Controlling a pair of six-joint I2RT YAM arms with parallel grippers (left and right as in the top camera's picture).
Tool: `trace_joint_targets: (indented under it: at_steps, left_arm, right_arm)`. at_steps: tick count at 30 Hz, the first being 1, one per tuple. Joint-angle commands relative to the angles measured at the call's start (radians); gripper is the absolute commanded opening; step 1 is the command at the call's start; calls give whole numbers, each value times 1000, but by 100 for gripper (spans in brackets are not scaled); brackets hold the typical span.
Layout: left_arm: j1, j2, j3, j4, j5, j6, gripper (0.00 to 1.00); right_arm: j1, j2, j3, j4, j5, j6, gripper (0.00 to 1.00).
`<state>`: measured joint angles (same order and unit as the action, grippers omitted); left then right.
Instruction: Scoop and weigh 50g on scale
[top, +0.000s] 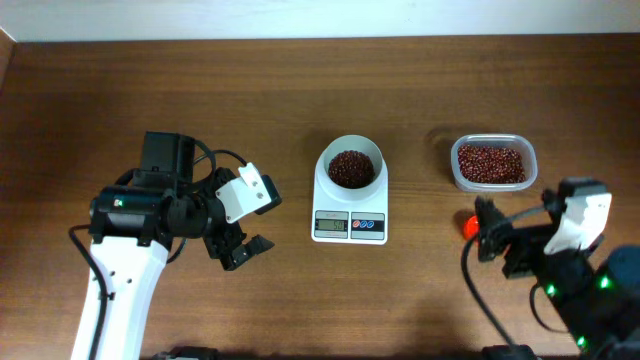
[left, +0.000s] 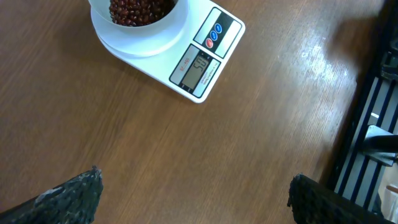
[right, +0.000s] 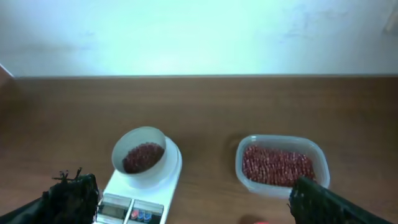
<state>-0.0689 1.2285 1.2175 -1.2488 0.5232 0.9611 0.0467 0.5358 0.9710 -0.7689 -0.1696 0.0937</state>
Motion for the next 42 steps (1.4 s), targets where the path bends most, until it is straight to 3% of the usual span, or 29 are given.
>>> trace_joint_targets:
  at_steps: [1,13,34,42]
  left_arm:
    - [6,-2,13,-1,4,-5,99]
    - [6,-2,13,-1,4,-5,99]
    - [6,-2,13,-1,4,-6,99]
    - [6,-2,13,-1,4,-6,99]
  right_arm:
    - [6,-141,-129,74,14,-11,99]
    - [5,-533,-509,325,25,-12,99]
    - [5,-532,-605,398,208,-12,99]
    - [4,-533,-700,515,208,-12,99]
